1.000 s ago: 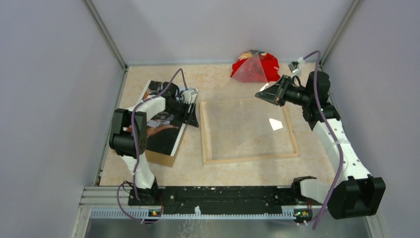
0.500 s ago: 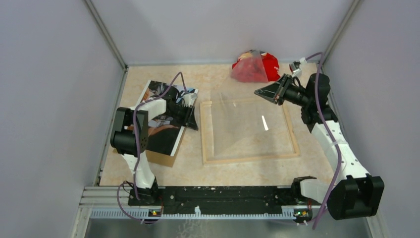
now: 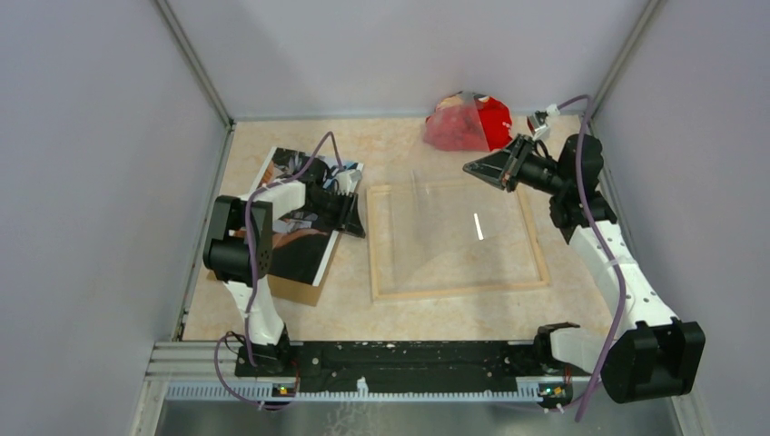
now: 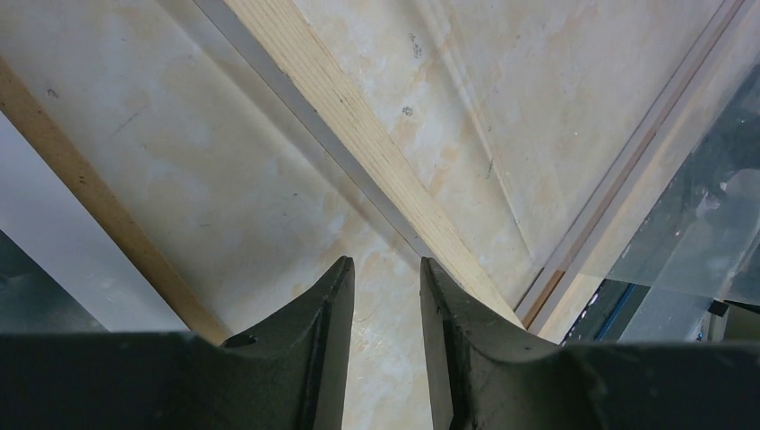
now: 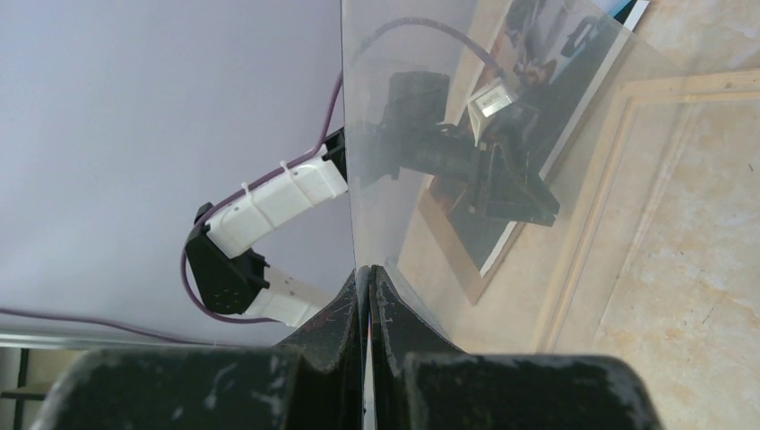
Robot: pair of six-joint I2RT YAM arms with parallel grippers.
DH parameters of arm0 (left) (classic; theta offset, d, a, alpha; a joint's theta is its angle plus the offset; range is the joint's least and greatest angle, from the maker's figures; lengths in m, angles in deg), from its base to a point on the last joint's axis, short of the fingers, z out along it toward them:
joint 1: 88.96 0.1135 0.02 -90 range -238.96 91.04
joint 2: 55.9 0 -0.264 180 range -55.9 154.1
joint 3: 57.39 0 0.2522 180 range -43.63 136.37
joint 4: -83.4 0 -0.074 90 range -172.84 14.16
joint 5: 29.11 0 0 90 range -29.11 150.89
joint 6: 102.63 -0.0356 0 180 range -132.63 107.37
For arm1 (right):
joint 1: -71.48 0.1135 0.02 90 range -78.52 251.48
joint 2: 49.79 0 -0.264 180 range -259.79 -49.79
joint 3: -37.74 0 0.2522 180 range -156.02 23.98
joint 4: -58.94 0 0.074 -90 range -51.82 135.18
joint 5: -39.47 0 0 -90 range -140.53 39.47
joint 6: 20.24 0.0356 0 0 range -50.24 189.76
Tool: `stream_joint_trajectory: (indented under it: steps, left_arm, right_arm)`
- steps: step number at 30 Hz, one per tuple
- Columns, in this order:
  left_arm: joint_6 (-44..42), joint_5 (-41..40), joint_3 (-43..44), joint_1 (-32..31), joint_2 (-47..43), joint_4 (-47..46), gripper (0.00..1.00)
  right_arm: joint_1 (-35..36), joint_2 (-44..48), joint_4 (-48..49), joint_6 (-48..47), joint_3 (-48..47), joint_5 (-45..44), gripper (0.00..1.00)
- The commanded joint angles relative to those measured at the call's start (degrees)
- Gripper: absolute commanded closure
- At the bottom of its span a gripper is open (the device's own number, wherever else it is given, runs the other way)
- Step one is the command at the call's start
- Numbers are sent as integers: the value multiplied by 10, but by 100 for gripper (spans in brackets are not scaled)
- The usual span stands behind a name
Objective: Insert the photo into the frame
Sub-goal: Place the photo frame item in the photo frame.
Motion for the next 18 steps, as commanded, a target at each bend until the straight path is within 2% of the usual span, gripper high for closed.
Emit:
stream_joint_trajectory:
  steps: [1,8,12,18]
  left_arm:
    - [1,-2,0,-5,8,-14,59]
    - [1,-3,-1,-10,17,-14,60]
    - [2,-1,-1,-11,22,-15,65]
    - [4,0,0,-11,22,-15,65]
  right_arm:
    - [5,17,8,-4,-3,2,100]
    - [15,10,54,22,15,-3,100]
    - [40,-4,49,16,1,-15,100]
    - [59,-16,55,19,-1,-31,100]
